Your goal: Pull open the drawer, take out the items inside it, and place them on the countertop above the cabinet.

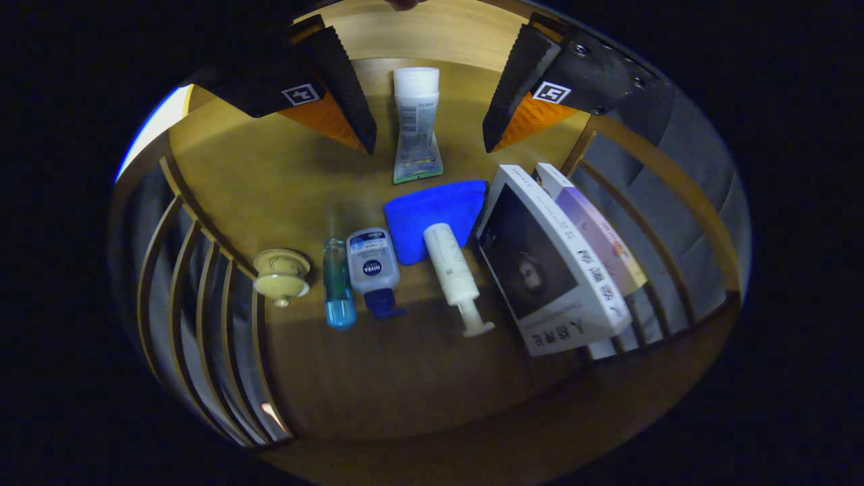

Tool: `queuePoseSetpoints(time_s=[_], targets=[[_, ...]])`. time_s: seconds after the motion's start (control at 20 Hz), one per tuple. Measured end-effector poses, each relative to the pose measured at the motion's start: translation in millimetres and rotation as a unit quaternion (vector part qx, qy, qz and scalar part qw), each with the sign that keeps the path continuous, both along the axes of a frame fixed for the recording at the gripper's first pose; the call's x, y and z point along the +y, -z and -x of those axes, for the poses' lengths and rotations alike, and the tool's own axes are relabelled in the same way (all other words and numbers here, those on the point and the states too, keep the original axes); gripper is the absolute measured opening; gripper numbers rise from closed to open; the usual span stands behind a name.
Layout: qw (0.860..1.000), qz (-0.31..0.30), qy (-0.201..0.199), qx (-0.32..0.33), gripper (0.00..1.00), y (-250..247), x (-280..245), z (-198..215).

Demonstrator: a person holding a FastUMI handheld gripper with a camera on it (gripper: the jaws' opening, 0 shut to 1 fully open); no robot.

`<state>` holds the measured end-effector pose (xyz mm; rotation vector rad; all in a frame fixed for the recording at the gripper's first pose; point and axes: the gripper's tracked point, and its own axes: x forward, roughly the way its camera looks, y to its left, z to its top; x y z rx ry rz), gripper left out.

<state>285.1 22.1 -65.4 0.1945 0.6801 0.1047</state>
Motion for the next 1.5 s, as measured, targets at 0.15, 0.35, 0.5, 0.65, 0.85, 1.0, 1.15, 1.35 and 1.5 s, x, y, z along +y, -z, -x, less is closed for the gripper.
queuePoseSetpoints(time_s=[0.15,0.35,0.5,0.65,0.85,1.0,1.15,1.35,1.5], targets=[[0.999,-0.002,-0.014,-0.047,0.98,-17.0,7.9,36.9],[0.993,0.022,-0.026,-0.109,0.98,-29.7,10.8,88.0],[0.986,0.035,-0.029,-0.157,0.98,-36.4,17.5,130.5],[0.978,0.05,-0.027,-0.203,0.98,-40.7,20.1,171.6],[0.969,0.063,-0.031,-0.236,0.98,-37.5,28.3,220.3],[0.964,0.075,-0.036,-0.253,0.98,-27.9,35.5,252.0],[0.959,0.075,-0.028,-0.271,0.98,-11.9,39.1,283.2],[0.951,0.093,-0.026,-0.294,0.98,12.9,41.8,311.1],[0.951,0.104,-0.028,-0.289,0.98,34.4,41.0,322.0]])
